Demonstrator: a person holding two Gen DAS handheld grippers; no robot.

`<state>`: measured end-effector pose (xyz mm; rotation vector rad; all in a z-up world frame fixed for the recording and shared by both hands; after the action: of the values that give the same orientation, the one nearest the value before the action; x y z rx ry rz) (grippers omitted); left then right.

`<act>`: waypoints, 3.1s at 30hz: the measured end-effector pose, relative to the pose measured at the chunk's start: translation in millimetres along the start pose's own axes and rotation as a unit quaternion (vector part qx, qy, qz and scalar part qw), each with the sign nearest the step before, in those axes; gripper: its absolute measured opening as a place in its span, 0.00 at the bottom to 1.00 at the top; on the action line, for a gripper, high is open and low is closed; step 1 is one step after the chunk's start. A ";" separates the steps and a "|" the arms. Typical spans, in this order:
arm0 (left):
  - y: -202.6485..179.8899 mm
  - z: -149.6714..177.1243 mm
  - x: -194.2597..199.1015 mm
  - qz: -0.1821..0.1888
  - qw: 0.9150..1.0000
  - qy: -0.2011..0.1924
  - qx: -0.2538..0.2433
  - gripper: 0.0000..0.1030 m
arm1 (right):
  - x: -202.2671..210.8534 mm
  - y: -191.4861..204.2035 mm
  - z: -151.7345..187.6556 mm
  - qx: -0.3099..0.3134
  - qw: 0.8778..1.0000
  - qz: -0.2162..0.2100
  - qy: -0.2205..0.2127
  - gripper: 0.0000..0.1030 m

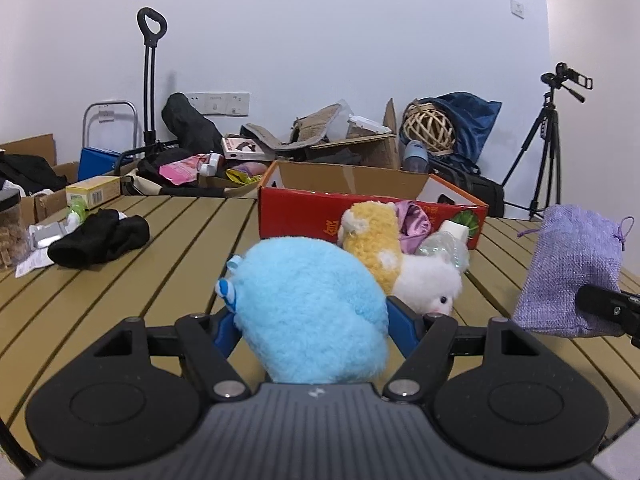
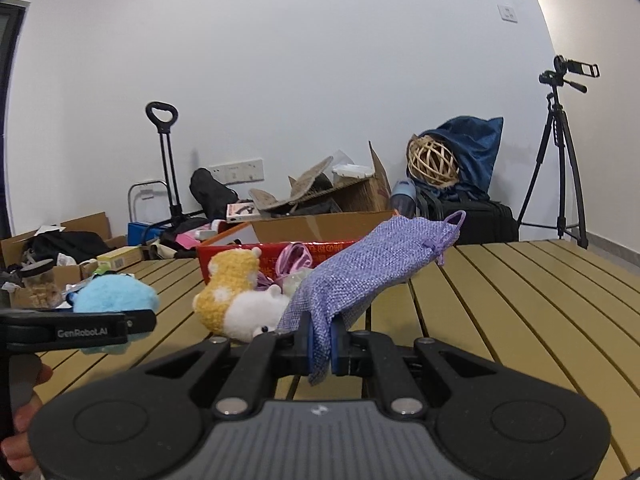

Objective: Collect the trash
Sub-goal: 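Carry the blue plush and purple pouch with both tools down toward the black bin, then lower the purple pouch into the bin and open the right tool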

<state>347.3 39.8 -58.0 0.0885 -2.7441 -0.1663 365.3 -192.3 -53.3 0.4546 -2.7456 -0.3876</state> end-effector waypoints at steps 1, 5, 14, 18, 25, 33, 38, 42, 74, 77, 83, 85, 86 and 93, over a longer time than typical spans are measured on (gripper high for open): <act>0.0 1.0 2.9 0.002 1.000 -0.003 -0.002 0.72 | 3.7 0.3 0.9 0.003 1.000 -0.002 -0.002 0.07; 1.4 7.3 14.0 0.001 1.000 -0.012 -0.017 0.72 | 20.1 1.4 3.9 0.015 1.000 -0.021 -0.009 0.07; 7.8 28.1 39.3 0.002 0.999 0.003 -0.037 0.72 | 48.0 11.7 13.7 0.045 0.997 -0.065 -0.003 0.07; 3.3 39.9 58.1 0.003 0.999 0.005 -0.035 0.72 | 65.1 24.0 20.0 0.064 0.993 -0.095 -0.004 0.07; -11.2 67.6 89.0 0.005 0.999 0.028 -0.022 0.72 | 96.5 42.8 37.0 0.081 0.987 -0.137 0.008 0.07; -20.3 92.6 116.9 0.001 0.998 0.060 -0.036 0.72 | 132.7 39.3 77.2 0.066 0.987 -0.141 0.048 0.07; -23.0 102.4 132.2 0.000 0.996 0.071 -0.044 0.72 | 151.1 42.3 97.3 0.067 0.986 -0.139 0.060 0.07; -25.4 109.3 139.5 0.001 0.995 0.080 -0.051 0.72 | 163.1 51.0 108.1 0.080 0.984 -0.142 0.068 0.07; -10.6 191.5 123.7 -0.015 0.981 0.184 -0.063 0.72 | 134.7 40.5 213.7 0.076 0.966 -0.055 0.240 0.07; -14.0 192.4 122.4 -0.013 0.980 0.186 -0.070 0.72 | 132.3 40.9 211.4 0.074 0.966 -0.057 0.242 0.07; -15.2 196.7 117.9 -0.012 0.978 0.198 -0.068 0.72 | 123.7 41.3 215.0 0.066 0.962 -0.060 0.258 0.07; -14.7 198.6 115.8 -0.014 0.977 0.202 -0.068 0.72 | 119.7 41.1 217.5 0.063 0.960 -0.061 0.265 0.07; -14.4 199.4 114.9 -0.015 0.976 0.204 -0.067 0.72 | 116.2 40.9 219.0 0.062 0.959 -0.061 0.268 0.07; -13.7 205.5 106.1 -0.021 0.973 0.220 -0.066 0.72 | 91.1 41.3 224.2 0.052 0.956 -0.068 0.279 0.07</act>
<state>171.0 38.5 -208.4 0.1293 -2.2843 -0.3014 191.8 -139.8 -218.9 0.6664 -2.1960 -0.1179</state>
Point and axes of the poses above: each gripper's, at about its wrist camera, not at the fingertips, and x roughly against the way its jaws point, y to its left, z to its underside, the point moved 3 cm from there along -x, roughly the way its jaws point, and after that the axes turned 12 degrees about -x, right-handed, at the moved point
